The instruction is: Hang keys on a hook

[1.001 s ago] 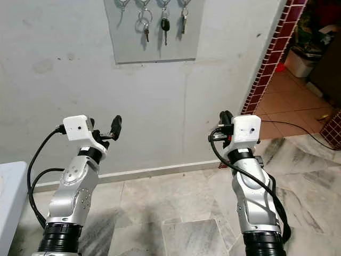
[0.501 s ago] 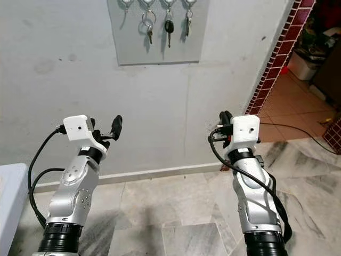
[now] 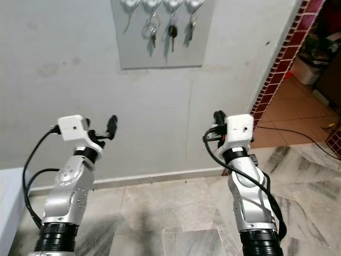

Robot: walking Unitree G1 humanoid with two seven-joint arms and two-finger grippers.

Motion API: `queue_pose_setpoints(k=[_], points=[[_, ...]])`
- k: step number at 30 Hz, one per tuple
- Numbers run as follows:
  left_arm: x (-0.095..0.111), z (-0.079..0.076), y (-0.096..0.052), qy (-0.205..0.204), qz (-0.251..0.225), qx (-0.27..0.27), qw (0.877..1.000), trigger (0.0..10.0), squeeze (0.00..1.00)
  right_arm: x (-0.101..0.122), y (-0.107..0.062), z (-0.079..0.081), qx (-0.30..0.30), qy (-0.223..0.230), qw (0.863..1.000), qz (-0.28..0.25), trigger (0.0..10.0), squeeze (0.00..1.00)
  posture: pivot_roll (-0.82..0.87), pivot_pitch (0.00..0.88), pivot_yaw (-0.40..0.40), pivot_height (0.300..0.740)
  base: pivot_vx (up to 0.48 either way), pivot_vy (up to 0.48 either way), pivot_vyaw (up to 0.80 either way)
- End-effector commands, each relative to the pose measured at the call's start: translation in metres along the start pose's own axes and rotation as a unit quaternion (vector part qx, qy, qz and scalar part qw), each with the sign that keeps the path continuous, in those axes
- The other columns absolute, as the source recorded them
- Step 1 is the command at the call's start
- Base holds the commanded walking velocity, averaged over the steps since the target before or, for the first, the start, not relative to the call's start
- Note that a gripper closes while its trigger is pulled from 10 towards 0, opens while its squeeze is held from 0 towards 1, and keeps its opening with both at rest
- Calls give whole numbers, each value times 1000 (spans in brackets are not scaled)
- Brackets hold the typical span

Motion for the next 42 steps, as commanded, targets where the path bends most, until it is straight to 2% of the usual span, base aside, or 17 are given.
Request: queue_pose_setpoints(k=[1,27,35,38,41,42], points=[[0,-10,2,-4,-1,-14,1000,10000,0,0,-1,-10,-11,-7,1000,0,10000,0,-15,35,-23,740,364,0,0],[2,-9,3,-10,-3,-11,1000,10000,0,1,1,-8,-5,-14,1000,-1,10000,0,-11,37,-28,740,368,0,0],[1,-11,3,-12,-3,-11,1000,10000,0,4,1,-6,-1,-12,1000,-8,10000,0,-11,34,-31,740,366,0,713],[1,-11,3,-12,-3,-12,1000,10000,0,3,2,-6,-2,-14,1000,-2,10000,0,-13,31,-30,740,368,0,0],[1,-12,3,-14,-2,-13,1000,10000,0,4,2,-7,-4,6,1000,-7,10000,0,-13,26,-30,740,365,0,0],[1,-12,3,-14,-2,-13,1000,10000,0,4,2,-6,-2,-3,1000,-7,10000,0,-13,26,-30,740,368,0,0]])
Point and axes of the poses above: a point about 5 cm out from each wrist's last joint towards the gripper, its own y axis pointing out of the wrist towards the gripper, its own x axis along the axis of the wrist's last joint, z = x × y, the point moved 4 cm from there along y, pointing out of the wrist towards the gripper, and after that the axes turned 7 degrees about -y, right-handed, at the moved point
